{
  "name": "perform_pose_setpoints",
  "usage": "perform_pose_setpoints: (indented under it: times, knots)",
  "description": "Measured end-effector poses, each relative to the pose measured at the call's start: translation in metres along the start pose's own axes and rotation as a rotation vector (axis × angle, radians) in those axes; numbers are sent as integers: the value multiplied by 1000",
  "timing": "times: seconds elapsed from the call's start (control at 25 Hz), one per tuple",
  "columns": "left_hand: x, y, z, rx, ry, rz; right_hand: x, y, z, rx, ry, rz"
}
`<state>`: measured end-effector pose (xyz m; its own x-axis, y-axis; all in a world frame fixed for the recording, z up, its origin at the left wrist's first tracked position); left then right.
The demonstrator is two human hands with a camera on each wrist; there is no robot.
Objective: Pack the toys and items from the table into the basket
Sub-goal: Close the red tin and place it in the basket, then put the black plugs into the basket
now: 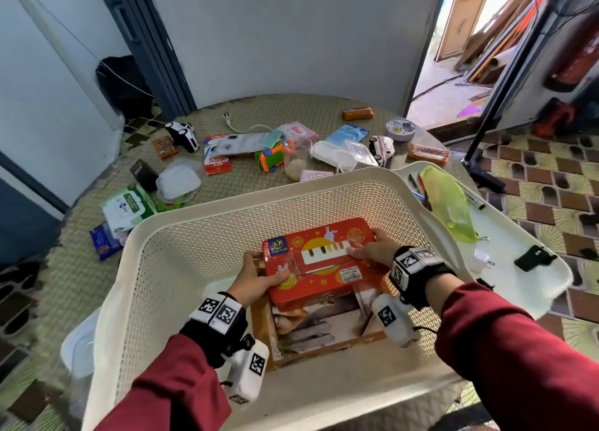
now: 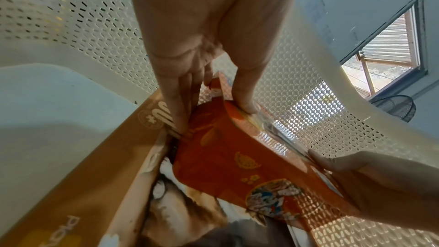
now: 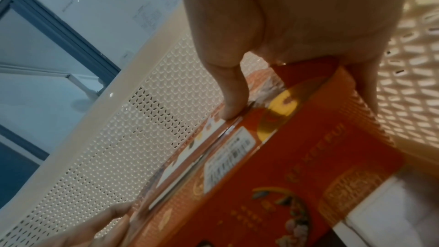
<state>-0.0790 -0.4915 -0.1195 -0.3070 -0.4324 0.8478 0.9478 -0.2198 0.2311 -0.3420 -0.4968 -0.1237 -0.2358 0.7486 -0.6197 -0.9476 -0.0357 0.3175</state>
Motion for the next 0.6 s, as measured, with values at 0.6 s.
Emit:
perform_pose_setpoints:
  times: [0.6]
  knots:
    - [0,2,-4,16,70,-5,-4,1,7,-6,35,21]
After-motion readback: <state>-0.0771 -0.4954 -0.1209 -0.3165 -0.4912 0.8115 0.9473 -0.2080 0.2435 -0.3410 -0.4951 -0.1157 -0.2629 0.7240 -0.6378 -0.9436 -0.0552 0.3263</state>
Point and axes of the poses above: each hand's wrist, its own z-axis away from the middle knuckle, its own y-axis out of the back of the hand, x = y × z, the point moved 9 cm from there along -z, towards the middle knuckle, and after that the axes turned 4 degrees about -y, right-handed, at the moved point
